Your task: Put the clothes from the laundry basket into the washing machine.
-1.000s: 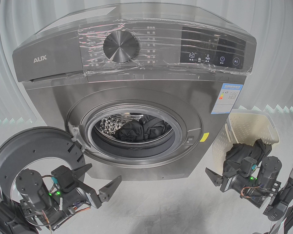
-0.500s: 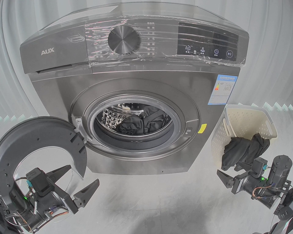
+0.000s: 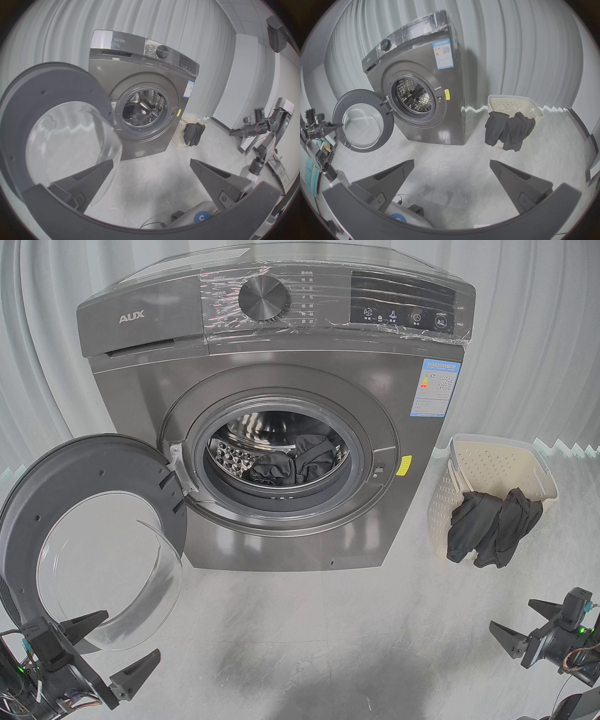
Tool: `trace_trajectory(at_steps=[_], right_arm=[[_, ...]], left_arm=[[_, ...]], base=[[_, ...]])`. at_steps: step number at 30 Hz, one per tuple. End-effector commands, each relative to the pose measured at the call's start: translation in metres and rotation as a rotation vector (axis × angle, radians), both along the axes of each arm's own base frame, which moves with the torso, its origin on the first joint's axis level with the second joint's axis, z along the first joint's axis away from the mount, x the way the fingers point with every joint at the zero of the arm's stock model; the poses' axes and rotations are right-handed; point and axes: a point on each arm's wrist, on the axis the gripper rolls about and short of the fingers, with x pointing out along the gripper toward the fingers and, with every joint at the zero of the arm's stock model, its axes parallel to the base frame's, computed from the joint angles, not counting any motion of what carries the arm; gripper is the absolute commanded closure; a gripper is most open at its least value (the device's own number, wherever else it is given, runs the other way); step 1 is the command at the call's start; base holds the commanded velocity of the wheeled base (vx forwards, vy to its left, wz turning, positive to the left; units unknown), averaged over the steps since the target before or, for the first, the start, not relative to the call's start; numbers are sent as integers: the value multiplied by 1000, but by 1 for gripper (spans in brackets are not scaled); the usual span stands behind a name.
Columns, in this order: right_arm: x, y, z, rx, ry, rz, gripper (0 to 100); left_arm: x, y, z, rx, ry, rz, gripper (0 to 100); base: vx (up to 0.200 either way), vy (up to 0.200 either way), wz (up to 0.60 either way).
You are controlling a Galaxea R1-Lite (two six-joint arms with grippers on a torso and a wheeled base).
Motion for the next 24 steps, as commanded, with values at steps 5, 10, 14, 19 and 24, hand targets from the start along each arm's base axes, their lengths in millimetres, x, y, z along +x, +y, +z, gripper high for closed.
trace_trajectory(at_steps=[5,10,14,19,24], right_arm=[[-74,-44,-5,49,-248,-218,0],[-98,-46,-19,27,-338,-232,0],[-111,-43,-30,8,-373,-219,0],[-114,-42,-30,11,-402,-211,0],[-113,-43,-35,-28,-377,-272,0]], left_arm=[[-52,42,-21,-6,-79,127,0],[-75,49,-29,-73,-208,192,0],[-83,47,-41,-61,-195,179,0],[-82,47,-41,-50,-190,279,0],[-89,44,-42,-45,-270,385,0]], base=[[0,0,0],[0,0,0],[0,0,0],[0,0,0],[0,0,0]])
